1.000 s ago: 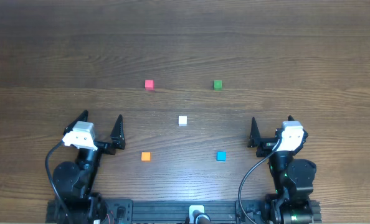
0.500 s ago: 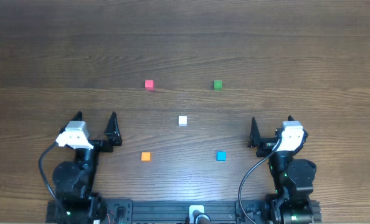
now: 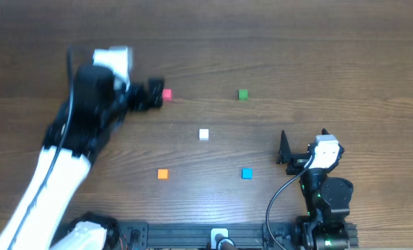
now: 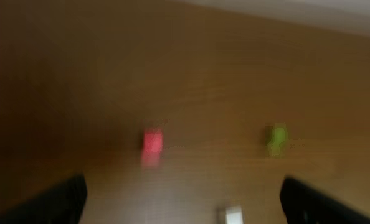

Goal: Stack Cubes

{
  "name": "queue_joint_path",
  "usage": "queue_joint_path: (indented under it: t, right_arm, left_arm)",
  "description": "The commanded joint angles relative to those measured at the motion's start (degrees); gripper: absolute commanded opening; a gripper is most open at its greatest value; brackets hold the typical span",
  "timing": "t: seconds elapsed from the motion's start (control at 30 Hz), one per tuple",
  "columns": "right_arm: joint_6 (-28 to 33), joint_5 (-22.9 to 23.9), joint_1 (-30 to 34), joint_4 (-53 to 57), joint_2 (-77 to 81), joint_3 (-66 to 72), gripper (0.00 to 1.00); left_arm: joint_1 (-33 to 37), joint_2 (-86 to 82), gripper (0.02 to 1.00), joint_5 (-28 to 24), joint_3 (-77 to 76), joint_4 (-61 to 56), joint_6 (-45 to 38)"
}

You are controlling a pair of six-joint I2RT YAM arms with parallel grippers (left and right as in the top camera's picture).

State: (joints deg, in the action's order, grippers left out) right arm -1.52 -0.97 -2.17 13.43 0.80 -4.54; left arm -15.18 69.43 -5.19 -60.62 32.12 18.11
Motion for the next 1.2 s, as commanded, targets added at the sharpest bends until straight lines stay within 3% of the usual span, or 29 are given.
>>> queue_joint_path:
  t: [0.03,0.17,0.47,1.2]
  right_arm:
    - [-0.1,0.0,0.4,0.2,-0.5,0.4,0.993]
    - [-0.1,0.0,0.4,0.2,-0.5,0.4,0.991]
    - [-0.1,0.0,0.4,0.2,-0.5,0.4,0.991]
    - [-0.1,0.0,0.4,0.2,-0.5,0.4,0.991]
  left_arm:
    - [-3.7,20.9,0.998,4.7,-21.6,15.6,0.6]
    - [-4.5,33.6,0.998,4.6,-25.8,18.0,4.5]
    - [-4.6,42.2,0.991,5.1,-25.8,17.8,6.4]
    - [-4.6,51.2,0.812,7.5,-25.8,14.7,4.6]
